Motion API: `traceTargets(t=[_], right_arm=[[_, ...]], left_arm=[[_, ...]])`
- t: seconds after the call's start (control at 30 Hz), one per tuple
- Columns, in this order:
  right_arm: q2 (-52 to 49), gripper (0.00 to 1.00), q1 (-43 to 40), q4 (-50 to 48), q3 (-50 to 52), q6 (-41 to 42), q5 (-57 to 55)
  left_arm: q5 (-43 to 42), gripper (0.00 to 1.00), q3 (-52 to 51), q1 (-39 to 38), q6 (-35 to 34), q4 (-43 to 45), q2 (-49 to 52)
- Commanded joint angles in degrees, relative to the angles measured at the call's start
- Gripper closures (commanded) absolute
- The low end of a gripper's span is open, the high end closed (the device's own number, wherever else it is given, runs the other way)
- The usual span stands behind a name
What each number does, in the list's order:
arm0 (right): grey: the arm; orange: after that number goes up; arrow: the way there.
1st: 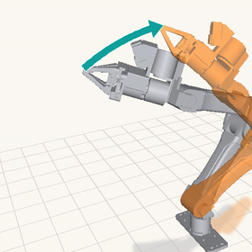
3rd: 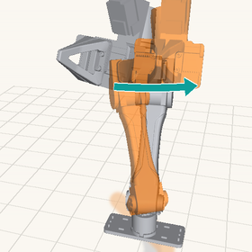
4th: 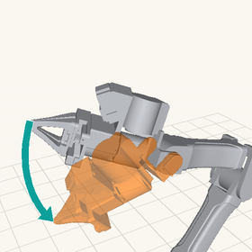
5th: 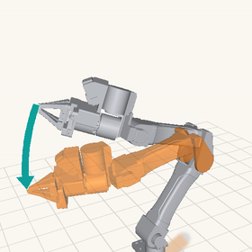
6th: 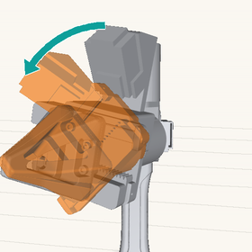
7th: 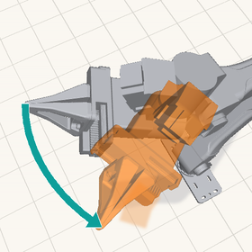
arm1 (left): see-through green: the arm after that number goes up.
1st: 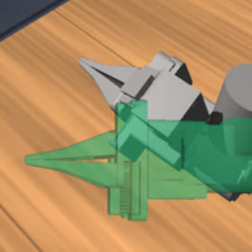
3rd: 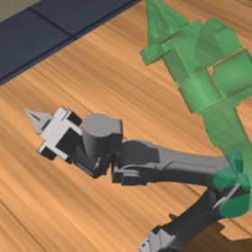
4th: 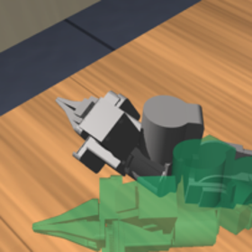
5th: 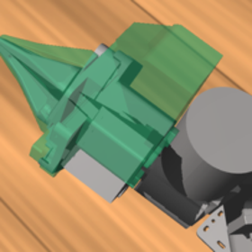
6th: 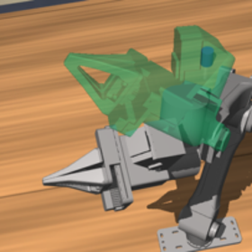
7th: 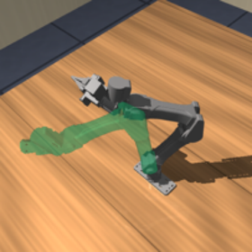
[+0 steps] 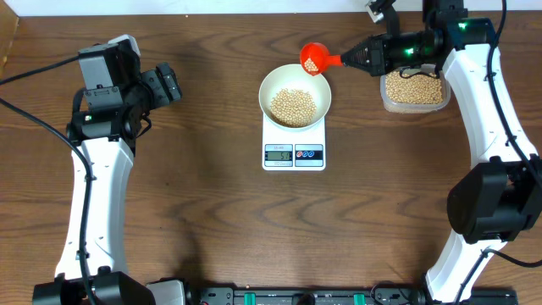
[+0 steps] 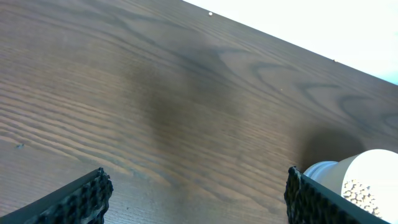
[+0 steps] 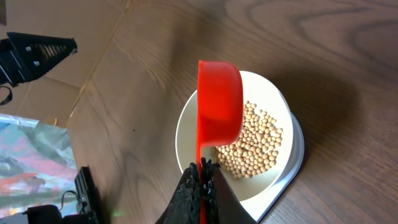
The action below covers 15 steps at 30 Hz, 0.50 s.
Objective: Scoop item into bowl and weigh 50g on scale
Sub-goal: 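Lift the scoop out of the bowl and move it right, then dip the red scoop into the bead tub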
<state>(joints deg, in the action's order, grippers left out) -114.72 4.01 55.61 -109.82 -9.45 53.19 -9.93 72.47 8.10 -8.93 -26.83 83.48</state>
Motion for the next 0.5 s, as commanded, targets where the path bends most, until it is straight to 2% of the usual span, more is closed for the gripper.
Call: traceTargets(t=[0.0, 0.27, 0.47], right_arm=[[0.07, 0.99, -0.59, -0.13, -1.07, 0.87, 2.36], [0.07, 0.99, -9.09, 0.57, -1.07, 2.73, 11.67], [0.07, 0.99, -16.7, 6.62, -1.07, -0.13, 11.91]], left_arm=[[0.55, 0.09, 0.52, 0.13, 0.79, -0.17, -0.11], [0.55, 0.09, 0.52, 0.13, 0.76, -0.15, -0.11], [0.55, 0.09, 0.52, 0.13, 0.76, -0.17, -0.11]])
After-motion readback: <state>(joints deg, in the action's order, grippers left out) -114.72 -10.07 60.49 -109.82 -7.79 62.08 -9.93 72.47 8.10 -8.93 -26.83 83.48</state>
